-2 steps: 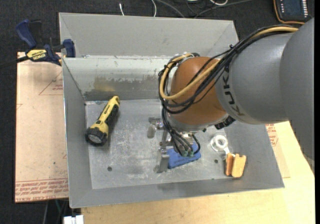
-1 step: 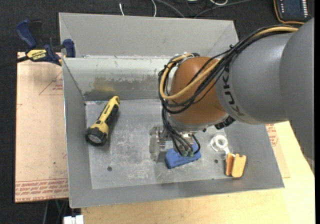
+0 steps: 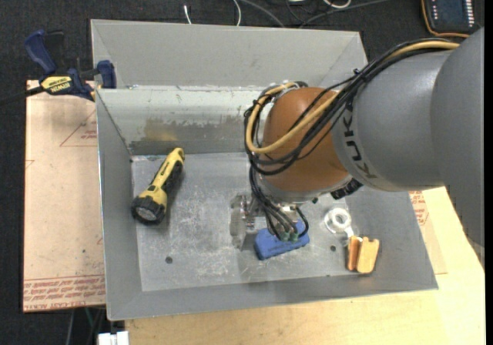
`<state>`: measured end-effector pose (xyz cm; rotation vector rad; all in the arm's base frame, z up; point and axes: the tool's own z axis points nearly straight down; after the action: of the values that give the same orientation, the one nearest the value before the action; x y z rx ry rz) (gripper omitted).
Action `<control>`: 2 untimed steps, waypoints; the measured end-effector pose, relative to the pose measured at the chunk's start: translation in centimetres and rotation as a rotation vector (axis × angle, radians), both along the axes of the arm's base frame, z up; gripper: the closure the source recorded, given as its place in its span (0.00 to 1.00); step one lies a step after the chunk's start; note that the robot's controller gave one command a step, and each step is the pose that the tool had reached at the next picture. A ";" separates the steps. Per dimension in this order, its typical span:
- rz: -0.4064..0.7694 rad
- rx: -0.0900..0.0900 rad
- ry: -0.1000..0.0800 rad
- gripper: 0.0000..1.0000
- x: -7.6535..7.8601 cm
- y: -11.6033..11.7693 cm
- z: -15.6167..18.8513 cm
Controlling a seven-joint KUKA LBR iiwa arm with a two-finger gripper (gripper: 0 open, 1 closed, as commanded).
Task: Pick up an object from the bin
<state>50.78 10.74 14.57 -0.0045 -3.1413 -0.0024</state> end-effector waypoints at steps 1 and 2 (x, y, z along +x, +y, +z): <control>0.089 0.000 -0.002 1.00 1.2 -2.0 -0.5; -0.092 0.001 -0.002 1.00 1.6 -1.2 4.1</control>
Offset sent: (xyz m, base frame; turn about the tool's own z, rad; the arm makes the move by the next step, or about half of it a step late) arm 0.0154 -0.0120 0.0415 0.0942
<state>52.35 9.54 18.65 -0.1498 -3.1402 -0.0043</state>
